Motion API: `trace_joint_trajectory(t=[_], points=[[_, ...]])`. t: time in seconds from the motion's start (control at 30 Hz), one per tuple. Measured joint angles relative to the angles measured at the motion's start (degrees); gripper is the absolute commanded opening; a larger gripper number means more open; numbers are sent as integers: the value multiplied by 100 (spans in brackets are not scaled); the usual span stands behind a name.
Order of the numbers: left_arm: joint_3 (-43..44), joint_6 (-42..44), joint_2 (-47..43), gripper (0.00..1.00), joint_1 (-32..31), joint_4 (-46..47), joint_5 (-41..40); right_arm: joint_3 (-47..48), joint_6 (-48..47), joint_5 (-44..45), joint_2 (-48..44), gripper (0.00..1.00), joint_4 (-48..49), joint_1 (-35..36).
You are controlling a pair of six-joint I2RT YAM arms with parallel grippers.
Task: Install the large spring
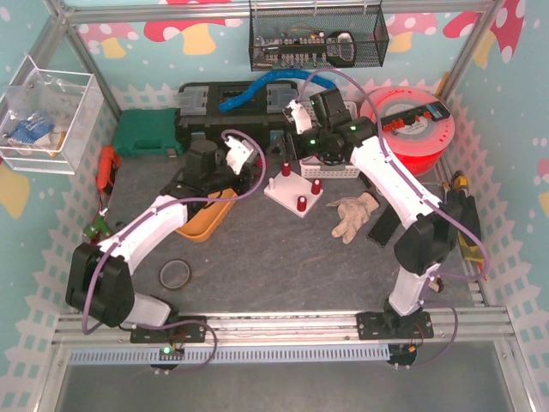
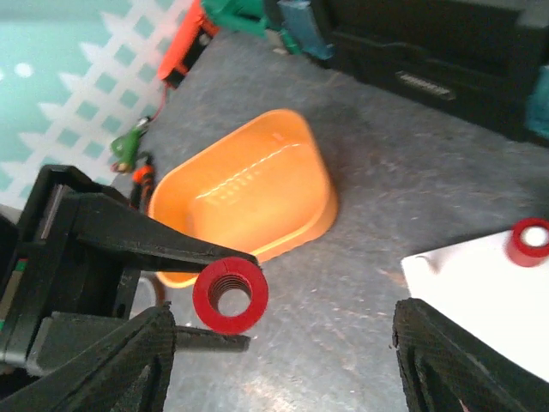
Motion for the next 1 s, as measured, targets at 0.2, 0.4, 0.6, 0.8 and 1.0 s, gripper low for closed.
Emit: trace_joint_trajectory(t=[0.2, 0.4, 0.6, 0.8, 1.0], points=[[-120, 385, -181, 11, -271, 774, 28, 42, -94, -791, 140, 68, -251, 2], [-144, 579, -184, 10, -317, 942, 50, 57, -188, -1193, 201, 60, -339, 44], [-216, 660, -184, 11, -317, 984, 50, 87, -251, -1298, 243, 43, -389, 83], [-256, 710, -201, 28, -315, 1019, 63, 120, -269, -1169, 271, 12, -417, 72], [-284, 688, -205, 64, -315, 1058, -42, 131, -278, -922, 271, 0, -411, 105]])
